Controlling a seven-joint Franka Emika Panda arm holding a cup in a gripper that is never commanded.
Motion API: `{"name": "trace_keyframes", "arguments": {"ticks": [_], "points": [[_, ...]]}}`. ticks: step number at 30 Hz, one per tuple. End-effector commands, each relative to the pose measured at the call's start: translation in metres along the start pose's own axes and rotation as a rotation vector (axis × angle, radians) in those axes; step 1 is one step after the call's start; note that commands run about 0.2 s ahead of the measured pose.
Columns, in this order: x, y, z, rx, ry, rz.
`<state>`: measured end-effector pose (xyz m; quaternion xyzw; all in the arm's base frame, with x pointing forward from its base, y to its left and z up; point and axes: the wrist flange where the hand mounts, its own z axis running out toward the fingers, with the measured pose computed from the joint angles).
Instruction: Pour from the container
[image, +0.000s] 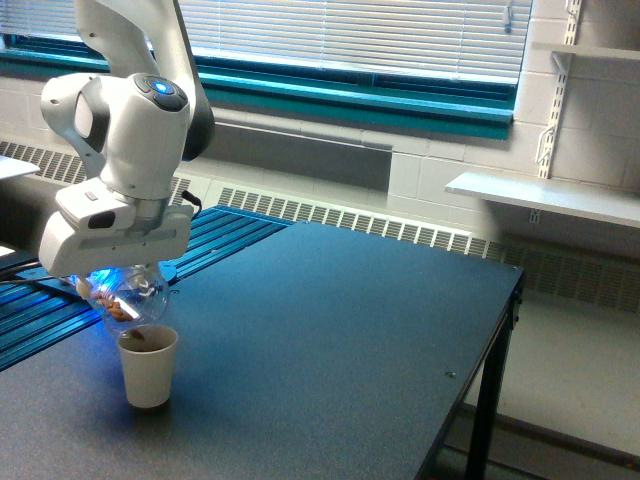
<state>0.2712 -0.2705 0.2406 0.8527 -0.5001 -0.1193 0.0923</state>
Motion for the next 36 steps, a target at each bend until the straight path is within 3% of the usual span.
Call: {"name": "trace_keyframes", "arguments": {"ticks": [1, 36], "points": [[0.004, 0.001, -0.003, -0.010, 0.004, -0.013], [-0.003, -0.007, -0.013, -0.050, 0.007, -0.069]]}}
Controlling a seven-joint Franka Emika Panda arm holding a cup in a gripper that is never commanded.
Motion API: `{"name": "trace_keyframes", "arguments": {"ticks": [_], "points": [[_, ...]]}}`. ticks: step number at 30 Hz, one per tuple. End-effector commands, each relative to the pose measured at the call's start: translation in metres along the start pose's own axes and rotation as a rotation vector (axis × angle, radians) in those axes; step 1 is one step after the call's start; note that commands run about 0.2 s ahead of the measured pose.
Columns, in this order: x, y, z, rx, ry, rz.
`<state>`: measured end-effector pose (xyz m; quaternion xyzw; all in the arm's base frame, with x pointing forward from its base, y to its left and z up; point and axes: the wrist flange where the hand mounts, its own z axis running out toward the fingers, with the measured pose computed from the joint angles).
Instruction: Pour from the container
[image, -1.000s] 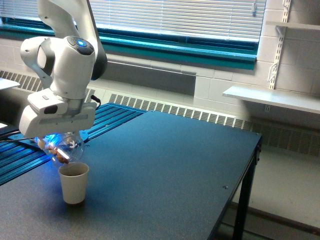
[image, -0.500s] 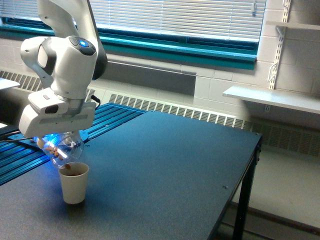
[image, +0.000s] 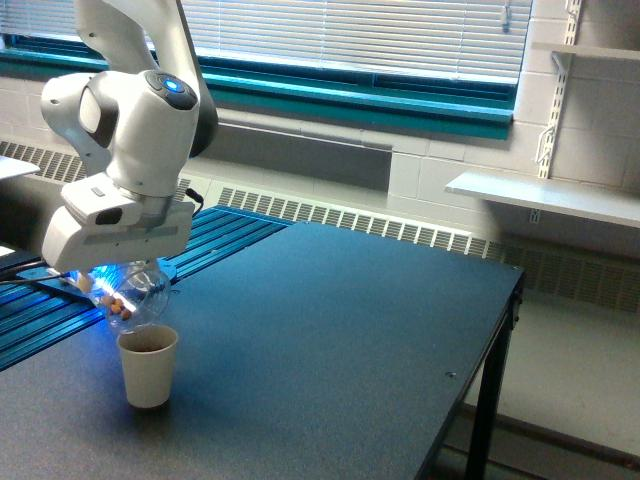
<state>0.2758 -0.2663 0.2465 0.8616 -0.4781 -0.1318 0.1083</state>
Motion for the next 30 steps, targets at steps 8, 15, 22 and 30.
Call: {"name": "trace_keyframes", "arguments": {"ticks": [8, 15, 22, 30], "points": [[-0.0021, 0.0016, -0.0030, -0.025, 0.002, -0.030], [0.0007, 0.0000, -0.0067, -0.021, 0.012, -0.031], [0.0028, -0.0007, -0.0090, -0.018, 0.016, -0.031], [0.0047, -0.0003, -0.0105, -0.018, 0.024, -0.029]]}}
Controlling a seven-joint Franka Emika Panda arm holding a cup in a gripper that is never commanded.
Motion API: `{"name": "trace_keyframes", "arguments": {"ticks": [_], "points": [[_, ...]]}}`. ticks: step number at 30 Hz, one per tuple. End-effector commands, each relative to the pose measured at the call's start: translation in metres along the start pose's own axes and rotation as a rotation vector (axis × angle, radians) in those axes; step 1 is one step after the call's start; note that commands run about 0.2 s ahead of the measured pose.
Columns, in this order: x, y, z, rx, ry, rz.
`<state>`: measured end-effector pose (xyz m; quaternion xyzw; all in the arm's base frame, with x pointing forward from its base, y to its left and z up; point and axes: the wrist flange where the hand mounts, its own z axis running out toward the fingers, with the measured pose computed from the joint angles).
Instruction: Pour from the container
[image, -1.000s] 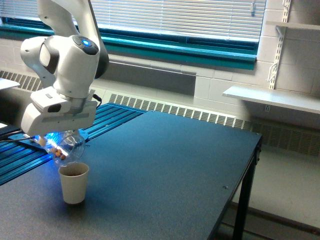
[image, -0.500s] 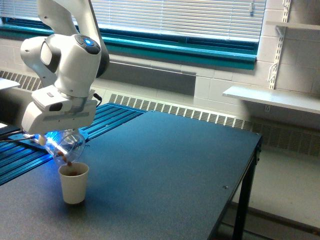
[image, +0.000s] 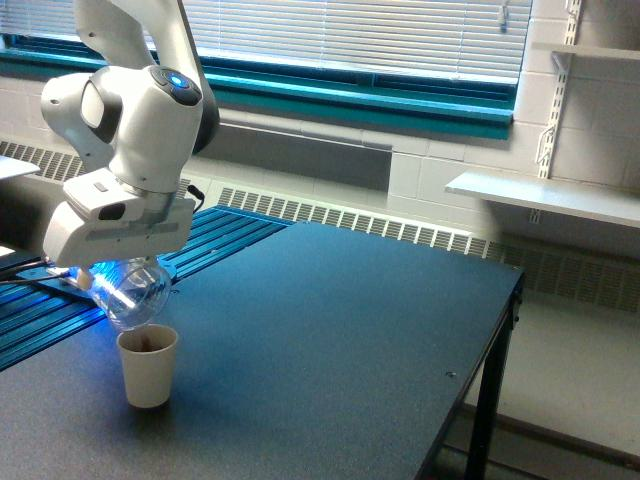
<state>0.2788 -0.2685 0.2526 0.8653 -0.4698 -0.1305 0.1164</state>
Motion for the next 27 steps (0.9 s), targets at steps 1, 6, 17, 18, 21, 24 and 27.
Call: {"name": "trace_keyframes", "arguments": {"ticks": [1, 6, 17, 18, 21, 24, 27], "points": [[0.002, -0.002, -0.005, -0.001, 0.012, -0.015], [0.002, -0.003, -0.008, 0.004, 0.019, -0.015], [0.000, -0.001, -0.019, 0.016, 0.040, -0.014], [0.001, 0.000, -0.020, 0.016, 0.043, -0.012], [0.002, 0.002, -0.025, 0.017, 0.056, -0.007], [0.004, 0.007, -0.027, 0.012, 0.071, -0.004], [0.003, 0.008, -0.027, 0.012, 0.073, -0.003]]}}
